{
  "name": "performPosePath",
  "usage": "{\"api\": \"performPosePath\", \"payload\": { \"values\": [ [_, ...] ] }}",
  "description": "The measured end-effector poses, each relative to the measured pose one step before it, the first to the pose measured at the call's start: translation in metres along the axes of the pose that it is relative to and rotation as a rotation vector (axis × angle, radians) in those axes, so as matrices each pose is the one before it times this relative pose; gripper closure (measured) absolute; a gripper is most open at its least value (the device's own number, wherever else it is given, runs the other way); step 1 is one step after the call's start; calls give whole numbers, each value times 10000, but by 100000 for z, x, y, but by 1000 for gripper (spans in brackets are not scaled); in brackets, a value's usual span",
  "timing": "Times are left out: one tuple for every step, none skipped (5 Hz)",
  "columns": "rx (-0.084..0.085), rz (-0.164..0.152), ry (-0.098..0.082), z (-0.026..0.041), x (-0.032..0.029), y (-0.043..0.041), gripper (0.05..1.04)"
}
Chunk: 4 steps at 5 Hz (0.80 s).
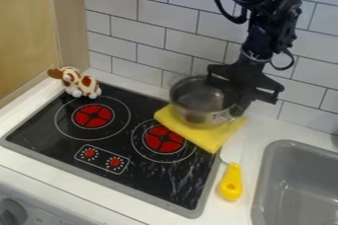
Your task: Put the silver pot on the top of the yellow cloth
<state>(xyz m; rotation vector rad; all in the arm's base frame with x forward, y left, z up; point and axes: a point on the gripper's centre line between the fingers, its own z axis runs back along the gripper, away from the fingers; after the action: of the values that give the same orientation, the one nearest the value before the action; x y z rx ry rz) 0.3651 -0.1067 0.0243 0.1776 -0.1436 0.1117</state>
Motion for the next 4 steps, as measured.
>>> {"api": "performPosePath", "payload": {
  "values": [
    [19, 53, 5, 0, -8, 31, 547],
    [-1, 24, 20, 0, -32, -2, 232],
    [-12, -6, 5, 12, -34, -69, 50],
    [-472, 63, -132, 571, -640, -151, 80]
  ]
}}
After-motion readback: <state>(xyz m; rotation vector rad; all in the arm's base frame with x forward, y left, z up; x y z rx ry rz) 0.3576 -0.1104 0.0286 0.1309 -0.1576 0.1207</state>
